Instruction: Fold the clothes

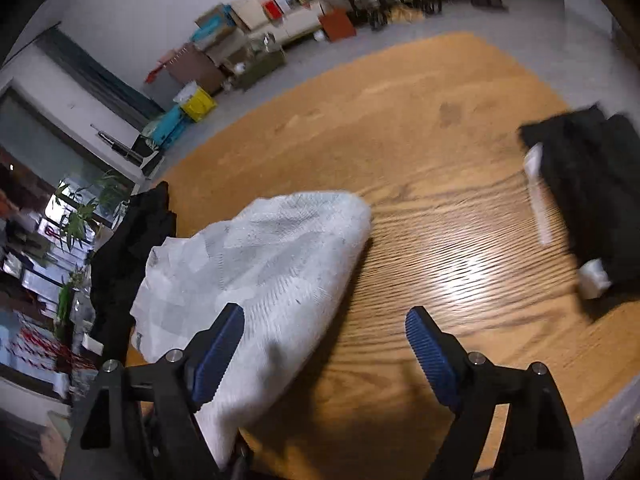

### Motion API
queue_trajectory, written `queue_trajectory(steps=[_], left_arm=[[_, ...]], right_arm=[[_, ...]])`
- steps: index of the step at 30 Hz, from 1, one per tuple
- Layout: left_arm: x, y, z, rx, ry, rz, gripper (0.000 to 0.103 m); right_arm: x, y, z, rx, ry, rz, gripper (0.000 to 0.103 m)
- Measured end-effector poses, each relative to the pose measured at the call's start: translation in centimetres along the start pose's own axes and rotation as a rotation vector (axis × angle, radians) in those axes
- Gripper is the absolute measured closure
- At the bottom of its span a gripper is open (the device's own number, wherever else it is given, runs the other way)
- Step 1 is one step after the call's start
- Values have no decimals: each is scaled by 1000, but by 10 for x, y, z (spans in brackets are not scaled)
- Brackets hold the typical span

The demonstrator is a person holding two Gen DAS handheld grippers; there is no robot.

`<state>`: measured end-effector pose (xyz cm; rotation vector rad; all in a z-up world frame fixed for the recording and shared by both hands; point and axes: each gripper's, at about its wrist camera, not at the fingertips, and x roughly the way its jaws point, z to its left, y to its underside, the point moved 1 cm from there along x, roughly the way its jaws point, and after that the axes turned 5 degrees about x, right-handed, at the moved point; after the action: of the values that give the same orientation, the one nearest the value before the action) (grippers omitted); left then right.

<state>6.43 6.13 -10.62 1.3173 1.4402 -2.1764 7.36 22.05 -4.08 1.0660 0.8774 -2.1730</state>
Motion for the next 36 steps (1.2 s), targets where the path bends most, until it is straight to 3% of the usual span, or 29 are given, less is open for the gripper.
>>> queue_trajectory(steps=[4, 7, 11, 14, 25, 36], left_arm=[[-6, 2, 11, -128, 41, -2, 77], [-9, 3, 16, -186, 59, 0, 77], [-11, 1, 9, -177, 57, 2, 77], [-7, 6, 15, -194, 60, 3, 77], [-10, 9, 19, -248, 69, 5, 77], [-14, 11, 28, -313, 104, -15, 77]], right_arm=[[40, -4, 6, 104, -74, 104, 17], [55, -1, 15, 94, -114, 135, 17], [62, -5, 25, 67, -120, 112, 17], [66, -14, 31, 27, -75, 82, 16], [86, -34, 21, 15, -130, 153, 16], [85, -27, -5, 76, -184, 174, 17]])
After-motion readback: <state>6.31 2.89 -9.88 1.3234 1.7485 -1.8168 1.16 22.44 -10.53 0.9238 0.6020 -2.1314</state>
